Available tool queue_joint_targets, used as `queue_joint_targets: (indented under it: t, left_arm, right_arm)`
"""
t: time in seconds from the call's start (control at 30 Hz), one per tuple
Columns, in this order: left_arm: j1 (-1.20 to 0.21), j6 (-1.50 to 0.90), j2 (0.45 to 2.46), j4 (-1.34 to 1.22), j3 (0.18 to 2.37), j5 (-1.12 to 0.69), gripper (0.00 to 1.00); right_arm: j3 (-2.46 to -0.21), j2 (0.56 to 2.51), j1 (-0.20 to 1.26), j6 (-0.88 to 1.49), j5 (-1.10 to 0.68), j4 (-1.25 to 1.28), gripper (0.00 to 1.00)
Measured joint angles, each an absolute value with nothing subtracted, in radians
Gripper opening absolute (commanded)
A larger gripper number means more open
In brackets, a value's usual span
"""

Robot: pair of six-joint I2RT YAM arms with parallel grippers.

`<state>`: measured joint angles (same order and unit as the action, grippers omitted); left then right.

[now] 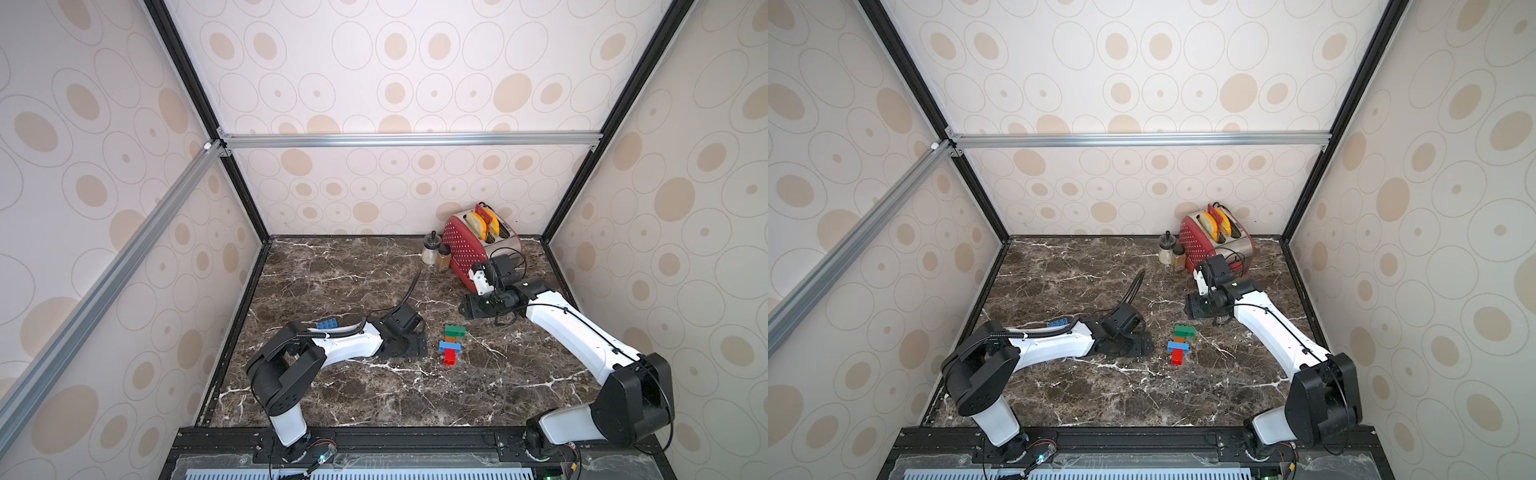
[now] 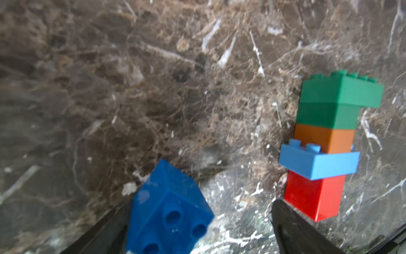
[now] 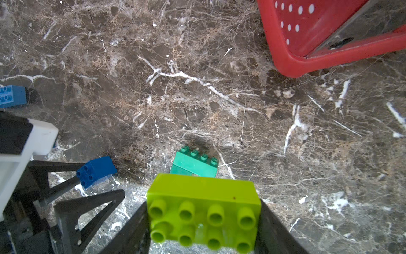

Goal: Assemble the letter f with lego
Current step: Adjust the lego brick at the center of the board, then assemble the lego brick with the lego brick.

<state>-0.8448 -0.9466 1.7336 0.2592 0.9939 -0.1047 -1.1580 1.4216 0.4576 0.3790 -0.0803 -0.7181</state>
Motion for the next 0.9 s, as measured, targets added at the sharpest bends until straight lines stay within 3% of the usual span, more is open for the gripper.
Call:
queue_joint_targets:
  t: [0.53,0.7,0.9]
  left_arm:
    - [-0.764,-0.947,1.798,0.265,1.112,-0.152,0.98]
    - [-0.627,-0.921,1.553,0.400,1.045,-0.102,0.99]
    - [-0.453,-0.864,1.192,0.551,0.945,-0.103,0.99]
  right_arm:
    - [-1.156,1.422,0.447,0.382,-0.075,-0.719,0.68]
    - [-1.163,1.443,0.488,0.398,-0.072,-0.722,0.68]
    - [-1.205,1.532,0.658,0.492,-0.072,-0.719,0.68]
